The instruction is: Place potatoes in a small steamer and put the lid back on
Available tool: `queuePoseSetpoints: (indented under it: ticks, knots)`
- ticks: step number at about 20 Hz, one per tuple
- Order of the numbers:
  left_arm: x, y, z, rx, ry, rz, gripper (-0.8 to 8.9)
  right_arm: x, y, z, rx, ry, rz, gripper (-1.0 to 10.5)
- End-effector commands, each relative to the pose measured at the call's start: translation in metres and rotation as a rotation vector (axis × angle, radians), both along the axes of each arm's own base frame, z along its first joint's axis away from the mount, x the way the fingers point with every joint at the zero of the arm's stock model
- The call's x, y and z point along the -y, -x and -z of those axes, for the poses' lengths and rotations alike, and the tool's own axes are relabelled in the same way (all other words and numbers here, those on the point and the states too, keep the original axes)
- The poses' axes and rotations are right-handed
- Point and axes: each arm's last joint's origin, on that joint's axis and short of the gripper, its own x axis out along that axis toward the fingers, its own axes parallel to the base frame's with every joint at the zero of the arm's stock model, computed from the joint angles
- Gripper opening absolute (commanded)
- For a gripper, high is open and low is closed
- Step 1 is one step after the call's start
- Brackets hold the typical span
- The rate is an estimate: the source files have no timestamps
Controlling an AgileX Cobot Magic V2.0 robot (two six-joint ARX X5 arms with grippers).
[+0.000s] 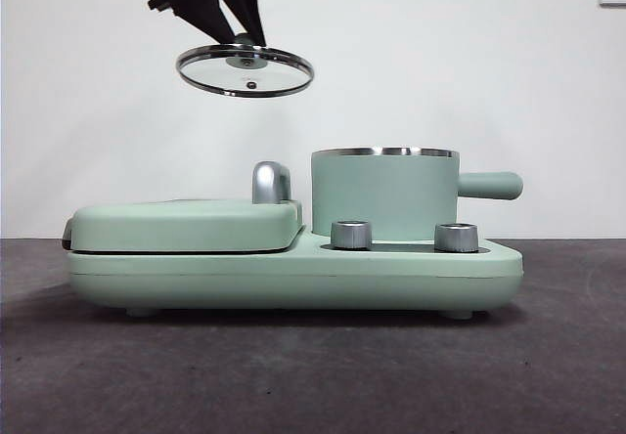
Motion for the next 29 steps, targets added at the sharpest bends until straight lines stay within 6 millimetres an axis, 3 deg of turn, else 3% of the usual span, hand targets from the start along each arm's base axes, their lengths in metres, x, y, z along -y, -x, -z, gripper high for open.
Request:
queuePoseSetpoints:
  ticks: [1, 6, 10, 15, 18, 29]
  knots:
    - [0.016, 0.013, -0.018, 0.07, 0.034, 0.045, 0.81, 0.013, 0.05, -0.002, -0.025, 0.049, -0.036, 3.5]
    - [0.053, 0.033, -0.019, 0.075, 0.041, 0.145, 0.81, 0.038, 0.127, 0.026, 0.078, 0.009, -0.053, 3.5]
    - [0.076, 0.044, -0.015, 0.061, 0.046, 0.196, 0.81, 0.056, 0.163, 0.062, 0.197, -0.141, -0.004, 3.5]
    - [0.1, 0.045, 0.006, 0.047, 0.053, 0.233, 0.81, 0.069, 0.182, 0.109, 0.221, -0.174, 0.009, 3.5]
    - [0.112, 0.042, 0.02, 0.049, 0.053, 0.252, 0.8, 0.072, 0.188, 0.125, 0.217, -0.19, 0.023, 3.5]
    - [0.122, 0.036, 0.03, 0.13, 0.028, 0.244, 0.49, 0.073, 0.188, 0.127, 0.216, -0.193, 0.028, 3.5]
